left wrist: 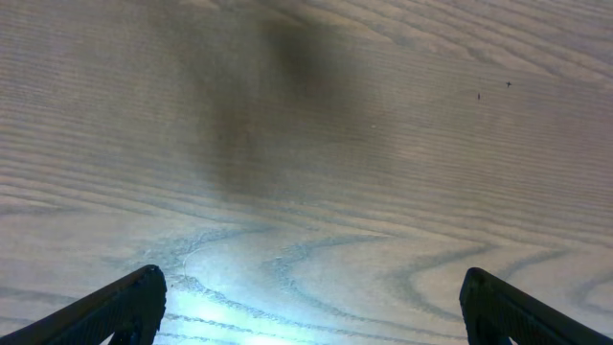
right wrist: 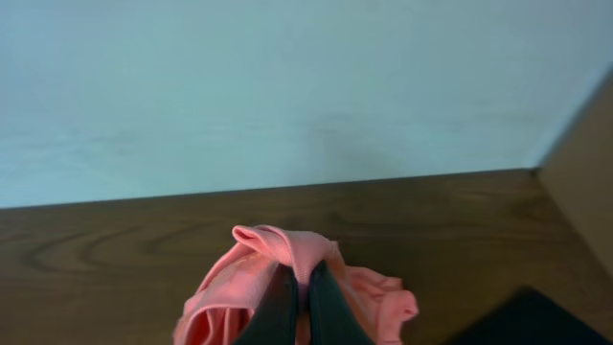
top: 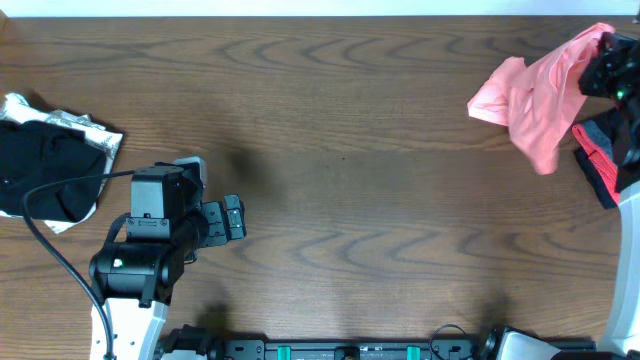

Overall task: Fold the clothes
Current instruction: 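Lift the coral t-shirt with the right gripper and pull it up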

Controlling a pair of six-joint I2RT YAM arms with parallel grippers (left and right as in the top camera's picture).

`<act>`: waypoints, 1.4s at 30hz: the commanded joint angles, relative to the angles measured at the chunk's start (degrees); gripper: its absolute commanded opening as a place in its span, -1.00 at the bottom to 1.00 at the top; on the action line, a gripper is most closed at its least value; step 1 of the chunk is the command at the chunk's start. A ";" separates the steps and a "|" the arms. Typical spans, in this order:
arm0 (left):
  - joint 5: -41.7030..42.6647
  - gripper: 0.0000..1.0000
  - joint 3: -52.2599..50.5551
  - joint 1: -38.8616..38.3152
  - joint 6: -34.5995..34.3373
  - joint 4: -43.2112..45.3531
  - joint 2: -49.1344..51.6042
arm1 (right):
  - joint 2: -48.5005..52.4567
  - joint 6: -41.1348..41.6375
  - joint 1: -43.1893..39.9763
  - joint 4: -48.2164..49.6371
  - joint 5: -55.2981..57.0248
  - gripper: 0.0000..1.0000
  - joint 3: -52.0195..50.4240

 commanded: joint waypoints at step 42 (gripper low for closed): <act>0.79 0.96 1.38 0.15 0.57 0.74 2.67 | -0.35 14.25 12.90 -2.34 -14.80 -0.98 7.30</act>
